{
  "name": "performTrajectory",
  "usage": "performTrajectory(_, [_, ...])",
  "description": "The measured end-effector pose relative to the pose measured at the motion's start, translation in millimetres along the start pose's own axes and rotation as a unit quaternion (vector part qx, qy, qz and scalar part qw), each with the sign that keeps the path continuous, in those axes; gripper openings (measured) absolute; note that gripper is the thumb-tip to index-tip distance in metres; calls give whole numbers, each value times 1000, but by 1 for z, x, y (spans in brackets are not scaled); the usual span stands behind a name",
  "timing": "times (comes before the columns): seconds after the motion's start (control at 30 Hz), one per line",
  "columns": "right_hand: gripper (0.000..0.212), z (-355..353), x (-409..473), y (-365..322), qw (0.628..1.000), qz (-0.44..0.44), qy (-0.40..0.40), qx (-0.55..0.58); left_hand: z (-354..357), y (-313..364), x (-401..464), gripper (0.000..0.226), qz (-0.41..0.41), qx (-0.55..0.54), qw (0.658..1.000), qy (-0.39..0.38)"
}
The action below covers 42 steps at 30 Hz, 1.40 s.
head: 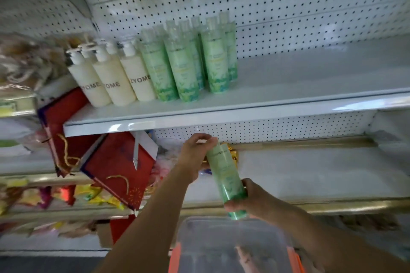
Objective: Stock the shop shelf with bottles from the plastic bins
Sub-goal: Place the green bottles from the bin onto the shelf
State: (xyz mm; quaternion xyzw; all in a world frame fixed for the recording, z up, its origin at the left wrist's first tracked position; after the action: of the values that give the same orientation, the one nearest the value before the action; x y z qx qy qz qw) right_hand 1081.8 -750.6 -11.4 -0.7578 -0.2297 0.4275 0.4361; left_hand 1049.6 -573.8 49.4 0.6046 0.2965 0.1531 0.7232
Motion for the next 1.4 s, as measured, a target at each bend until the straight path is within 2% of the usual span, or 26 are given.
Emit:
performTrajectory(0.1, [73,-15,-5,-23,999,-46,-4,19,4,33,-5,8,48,10,999,-5])
performTrajectory(0.23, [60,-35,-11,-56,991,-117,7,63,13,80,-13,17,110,14,994,-16])
performTrajectory(0.33, [63,-55,-15,-79,985,-154,37,61,25,119,-21,24,153,28,987,-43])
performTrajectory(0.47, [72,-81,-22,-107,972,-211,76,64,48,161,-27,18,202,27,977,-68])
performTrajectory(0.57, [67,-99,-24,-126,962,-242,113,58,65,185,-25,16,228,29,970,-75])
performTrajectory(0.7, [55,-121,-16,-147,948,-263,173,51,81,214,-17,17,255,39,963,-76])
performTrajectory(0.9, [52,-132,9,-163,938,-271,215,11,94,228,-4,15,302,105,946,-49])
performTrajectory(1.1, [53,-137,37,-165,933,-253,255,-33,92,222,18,12,313,172,934,-14])
performTrajectory(1.17, [54,-139,43,-165,931,-249,262,-51,95,224,23,12,335,224,915,-3])
performTrajectory(1.27, [57,-143,54,-168,927,-237,280,-78,99,230,26,26,367,341,866,0])
performTrajectory(1.33, [58,-147,60,-169,926,-227,287,-90,101,233,28,32,395,438,808,13])
performTrajectory(1.4, [59,-149,64,-172,925,-221,293,-100,102,237,32,35,421,547,722,58])
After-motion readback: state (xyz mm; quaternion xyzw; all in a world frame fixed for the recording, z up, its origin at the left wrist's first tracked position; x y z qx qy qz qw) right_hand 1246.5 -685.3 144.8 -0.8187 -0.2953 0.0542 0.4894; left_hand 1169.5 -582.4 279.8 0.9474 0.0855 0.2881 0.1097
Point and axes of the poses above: each hand's wrist, its own x-axis towards the middle knuckle, its own z-axis out of the palm, y = z × x, the point moved 1 cm from there along x, towards the middle knuckle, and after that the axes turned 5 degrees about -x, right-handed, at the moved point
